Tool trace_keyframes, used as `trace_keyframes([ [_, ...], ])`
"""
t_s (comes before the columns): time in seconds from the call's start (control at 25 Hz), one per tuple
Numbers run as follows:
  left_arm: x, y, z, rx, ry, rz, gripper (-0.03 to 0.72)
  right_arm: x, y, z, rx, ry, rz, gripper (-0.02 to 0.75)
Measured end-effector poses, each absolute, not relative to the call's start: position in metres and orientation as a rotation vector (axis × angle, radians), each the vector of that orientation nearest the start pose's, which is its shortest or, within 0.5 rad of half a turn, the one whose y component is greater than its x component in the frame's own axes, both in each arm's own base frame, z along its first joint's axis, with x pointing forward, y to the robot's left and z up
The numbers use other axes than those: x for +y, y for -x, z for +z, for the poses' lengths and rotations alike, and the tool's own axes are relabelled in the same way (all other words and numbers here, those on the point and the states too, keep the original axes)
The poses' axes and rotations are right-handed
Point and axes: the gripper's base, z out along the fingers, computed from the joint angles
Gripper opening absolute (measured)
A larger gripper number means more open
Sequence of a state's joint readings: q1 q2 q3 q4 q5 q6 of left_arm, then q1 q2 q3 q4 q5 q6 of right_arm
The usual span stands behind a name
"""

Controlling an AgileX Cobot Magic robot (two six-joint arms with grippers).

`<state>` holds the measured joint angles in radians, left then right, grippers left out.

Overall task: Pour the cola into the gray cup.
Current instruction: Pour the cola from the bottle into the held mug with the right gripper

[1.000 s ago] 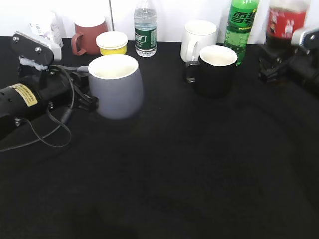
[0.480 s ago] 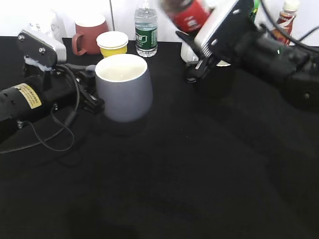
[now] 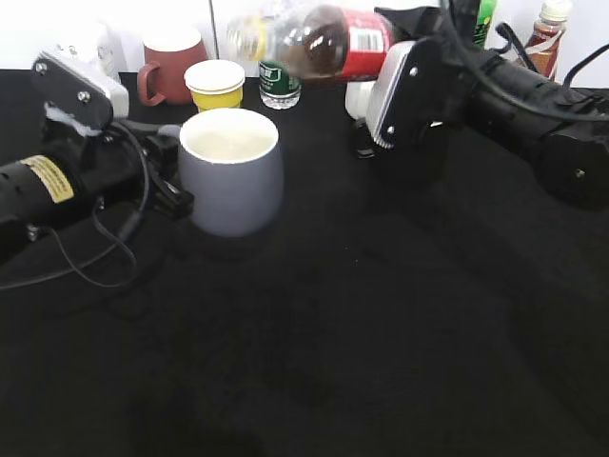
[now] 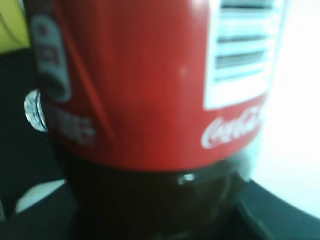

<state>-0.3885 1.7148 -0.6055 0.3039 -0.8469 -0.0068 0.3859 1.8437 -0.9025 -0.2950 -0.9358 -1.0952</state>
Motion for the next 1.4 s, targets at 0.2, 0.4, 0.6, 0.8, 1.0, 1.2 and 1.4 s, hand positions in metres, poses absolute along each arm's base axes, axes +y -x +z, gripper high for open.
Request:
trace_keyframes([
  [0.2, -0.1368, -0.2832, 0.1748, 1.684, -0.69, -0.313, 0.062, 0.1638, -0.3468, 0.215, 0.79, 1.334, -0.661, 0.385],
  [0.4, -0.137, -0.2833, 0.1755, 1.676, -0.689, -0.313, 0.062, 0.1637, -0.3469, 0.2157, 0.745, 1.358, -0.717, 0.385],
  [0.6, -0.1376, -0.2835, 0.1779, 1.65, -0.683, -0.32, 0.062, 0.1637, -0.3469, 0.2162, 0.715, 1.375, -0.753, 0.384],
  [0.8, -0.138, -0.2836, 0.1796, 1.631, -0.678, -0.325, 0.062, 0.1638, -0.3469, 0.2164, 0.705, 1.379, -0.763, 0.384],
  [1.0, -0.138, -0.2836, 0.1796, 1.63, -0.681, -0.322, 0.062, 0.1638, -0.3469, 0.2164, 0.703, 1.381, -0.766, 0.384],
  [1.2, -0.138, -0.2836, 0.1796, 1.628, -0.684, -0.319, 0.062, 0.1638, -0.3469, 0.2165, 0.702, 1.38, -0.767, 0.384],
  [1.4, -0.138, -0.2836, 0.1796, 1.628, -0.684, -0.319, 0.062, 0.1638, -0.3468, 0.217, 0.698, 1.376, -0.767, 0.384],
])
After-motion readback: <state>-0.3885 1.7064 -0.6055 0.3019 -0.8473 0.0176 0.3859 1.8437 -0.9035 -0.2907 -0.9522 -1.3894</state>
